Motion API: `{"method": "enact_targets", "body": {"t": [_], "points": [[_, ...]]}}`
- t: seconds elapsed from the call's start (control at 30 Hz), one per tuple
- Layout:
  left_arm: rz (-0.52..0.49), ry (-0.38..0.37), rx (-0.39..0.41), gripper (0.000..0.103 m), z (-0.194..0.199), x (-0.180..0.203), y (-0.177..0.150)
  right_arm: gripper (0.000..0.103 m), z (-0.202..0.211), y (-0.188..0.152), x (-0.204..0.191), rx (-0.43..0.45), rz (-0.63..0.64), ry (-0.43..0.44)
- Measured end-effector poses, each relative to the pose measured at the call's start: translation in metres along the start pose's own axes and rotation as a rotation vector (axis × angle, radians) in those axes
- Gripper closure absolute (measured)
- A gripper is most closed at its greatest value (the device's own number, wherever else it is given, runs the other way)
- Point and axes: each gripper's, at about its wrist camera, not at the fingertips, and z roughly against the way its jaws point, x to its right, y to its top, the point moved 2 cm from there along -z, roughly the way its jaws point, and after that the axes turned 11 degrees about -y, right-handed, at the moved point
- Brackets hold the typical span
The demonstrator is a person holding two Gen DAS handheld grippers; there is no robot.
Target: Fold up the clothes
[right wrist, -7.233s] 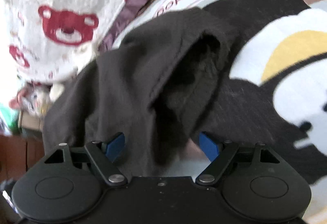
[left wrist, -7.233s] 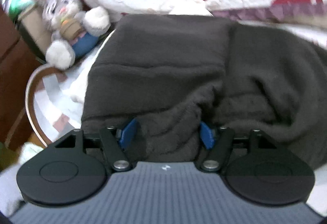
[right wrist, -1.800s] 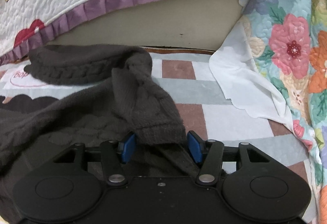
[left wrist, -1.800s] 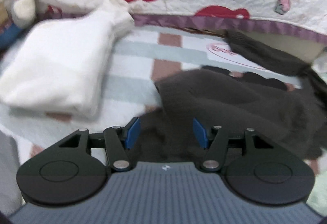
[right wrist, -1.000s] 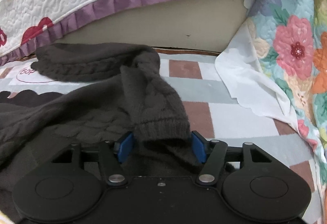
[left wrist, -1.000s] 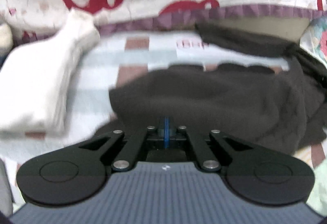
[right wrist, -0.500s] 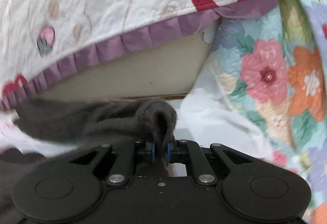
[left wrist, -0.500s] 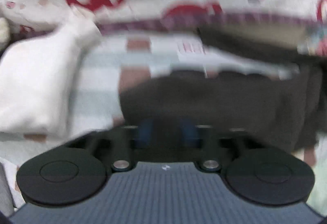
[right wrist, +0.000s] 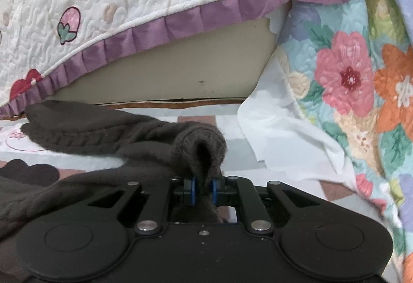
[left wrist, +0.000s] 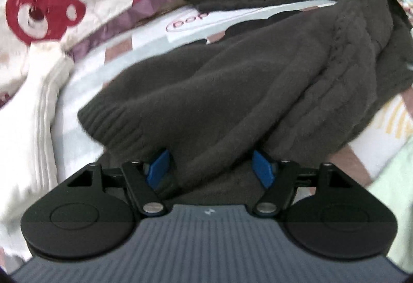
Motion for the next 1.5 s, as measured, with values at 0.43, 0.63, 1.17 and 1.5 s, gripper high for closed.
{"method": "enact_targets", "body": {"t": [0.43, 0.63, 1.17, 1.5], "points": [[-0.037, 0.050, 0.140, 0.098, 0.050, -0.032, 0.074, 0.092, 0.018, 0.018, 0.006, 0.087, -0.054, 0.041], [-0.024, 0.192, 0.270, 0.098, 0.081, -0.081, 0.135, 0.093, 0.028, 0.043, 0.000, 0.125, -0.055, 0.040], [0.387, 0.444, 0.299, 0.050, -0.008, -0.147, 0.182, 0.065, -0.009, 0.098, -0.020, 0.156, -0.028, -0.047], [0.582, 0.248, 0.034, 0.043, -0.025, -0.120, 0.040, 0.044, 0.040, -0.003, -0.019, -0.098, -0.227, 0.048]]}}
